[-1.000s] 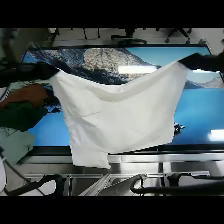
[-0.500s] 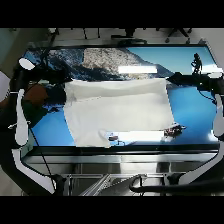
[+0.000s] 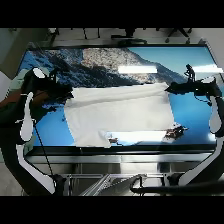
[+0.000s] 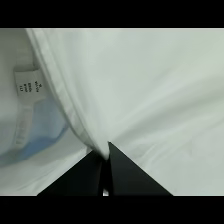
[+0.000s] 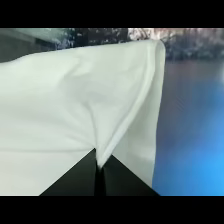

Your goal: Fold the shirts.

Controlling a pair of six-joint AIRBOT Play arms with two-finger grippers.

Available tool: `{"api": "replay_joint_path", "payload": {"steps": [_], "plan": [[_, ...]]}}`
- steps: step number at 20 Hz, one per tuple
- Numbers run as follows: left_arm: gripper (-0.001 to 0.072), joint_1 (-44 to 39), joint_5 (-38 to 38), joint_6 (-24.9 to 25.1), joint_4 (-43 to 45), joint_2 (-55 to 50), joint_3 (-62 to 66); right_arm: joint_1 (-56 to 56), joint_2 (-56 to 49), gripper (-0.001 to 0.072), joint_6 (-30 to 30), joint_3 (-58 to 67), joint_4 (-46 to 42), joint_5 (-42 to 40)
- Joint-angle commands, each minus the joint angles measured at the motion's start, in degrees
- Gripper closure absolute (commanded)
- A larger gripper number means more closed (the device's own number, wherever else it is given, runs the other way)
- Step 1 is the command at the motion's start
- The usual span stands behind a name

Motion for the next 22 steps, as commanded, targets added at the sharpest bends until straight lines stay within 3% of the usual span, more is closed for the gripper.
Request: {"api": "replay_joint_path", "payload": {"steps": [1, 5, 6, 7, 8, 11, 14, 19, 22], "plan": [[0.0694, -0.17, 3.93, -0.68, -0.39, -0.07, -3.37, 0.02, -1.07, 0.0692, 0.33, 0.02, -0.46, 2.05], [0.0688, -0.94, 5.97, -0.44, -0.39, -0.07, -3.21, 0.79, -1.16, 0.0680, 0.35, 0.02, -0.42, 3.15], [0.0581, -1.09, 5.66, -0.44, -0.37, -0.04, -3.19, 0.98, -1.03, 0.0569, 0.68, 0.02, -0.42, 3.15], [0.0207, -1.09, 4.90, -0.48, -0.37, 0.15, -3.19, 0.96, -0.68, 0.0409, 1.86, 0.04, -0.44, 3.32], [0.0040, -0.76, 3.69, -0.92, -0.35, 0.68, -3.17, 0.68, 0.02, 0.0335, 2.05, 0.24, -0.52, 4.42], [0.0043, 1.99, -3.06, -0.81, -0.07, 4.72, -3.67, -2.97, 5.14, 0.0317, 6.38, 1.01, -3.30, 11.30], [0.0043, 5.03, -7.63, -0.83, 0.46, 12.22, -15.06, -8.04, 10.97, 0.0328, 8.46, -0.68, -3.45, 19.54], [0.0043, 6.21, -1.49, 1.79, -0.52, 28.79, -48.33, -15.26, 18.99, 0.0329, 8.59, -16.33, -6.71, 21.24], [0.0043, 5.84, 3.41, 4.15, -6.91, 35.06, -60.89, -18.84, 21.16, 0.0327, 7.50, -24.39, -8.35, 20.00]]}}
